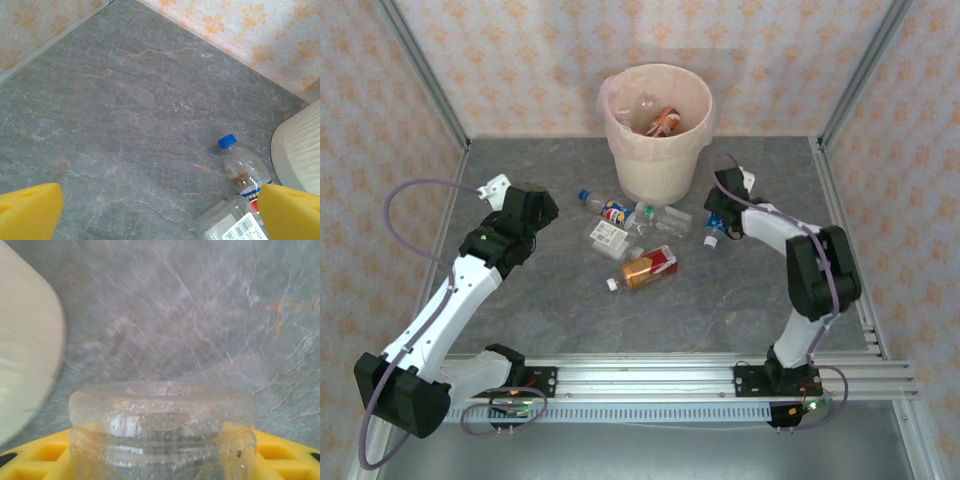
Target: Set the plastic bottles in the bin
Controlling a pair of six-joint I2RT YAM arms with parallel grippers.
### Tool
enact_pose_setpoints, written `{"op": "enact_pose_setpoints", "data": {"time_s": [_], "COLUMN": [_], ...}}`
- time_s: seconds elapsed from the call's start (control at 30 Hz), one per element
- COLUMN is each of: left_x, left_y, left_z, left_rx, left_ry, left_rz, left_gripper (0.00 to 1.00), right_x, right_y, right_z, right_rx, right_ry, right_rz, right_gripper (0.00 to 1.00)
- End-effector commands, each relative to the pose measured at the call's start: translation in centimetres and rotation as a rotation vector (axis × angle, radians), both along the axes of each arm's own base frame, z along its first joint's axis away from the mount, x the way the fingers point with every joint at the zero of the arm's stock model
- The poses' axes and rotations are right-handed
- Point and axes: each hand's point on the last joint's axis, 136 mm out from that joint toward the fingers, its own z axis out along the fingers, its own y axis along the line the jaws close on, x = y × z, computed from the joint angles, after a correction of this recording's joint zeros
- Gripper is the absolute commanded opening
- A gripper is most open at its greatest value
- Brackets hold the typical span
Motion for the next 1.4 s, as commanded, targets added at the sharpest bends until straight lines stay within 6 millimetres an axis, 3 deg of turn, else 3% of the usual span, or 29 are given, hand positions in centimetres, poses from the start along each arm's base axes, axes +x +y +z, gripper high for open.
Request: {"op": "enact_pose_setpoints", "data": {"time_s": [0.0, 0.3, 0.4, 0.57, 0.67, 0.8, 1.03, 1.13, 1.23, 1.37], "left_x": [0.4, 0.9, 0.9, 0.7, 0.2, -0.4, -0.9, -1.1, -1.2, -1.3], "left_y": [-0.3, -0.7, -0.9, -1.2, -0.8, -0.5, -0.5, -0.4, -0.3, -0.3], "left_z": [-1.4, -3.2, -3.4, -3.3, -3.3, -3.2, -3.2, -3.3, -3.4, -3.6], "left_rx": [-0.055, -0.082, -0.092, -0.115, -0.109, -0.106, -0.114, -0.117, -0.122, -0.120], "left_ry": [0.007, 0.060, 0.060, 0.043, 0.043, 0.049, 0.061, 0.064, 0.063, 0.071], "left_rz": [0.018, 0.023, 0.009, -0.015, -0.003, -0.003, -0.011, -0.008, -0.003, -0.001], "left_gripper": [1.00, 1.00, 1.00, 1.00, 1.00, 1.00, 1.00, 1.00, 1.00, 1.00], "right_x": [0.8, -2.1, -2.8, -2.1, -0.7, 2.6, 9.5, 12.6, 14.4, 14.4], "right_y": [0.4, 7.1, 8.3, 9.3, 9.8, 11.4, 13.1, 13.9, 15.5, 17.6], "right_z": [7.2, 20.9, 25.3, 31.3, 33.7, 35.2, 34.8, 33.3, 31.2, 29.6], "right_rx": [0.070, 0.303, 0.331, 0.400, 0.397, 0.343, 0.258, 0.219, 0.203, 0.149], "right_ry": [-0.253, -0.619, -0.724, -0.833, -0.877, -0.851, -0.869, -0.852, -0.801, -0.733], "right_rz": [0.025, 0.389, 0.454, 0.487, 0.494, 0.536, 0.507, 0.498, 0.532, 0.610], "right_gripper": [0.51, 0.51, 0.52, 0.52, 0.52, 0.54, 0.54, 0.54, 0.54, 0.61]}}
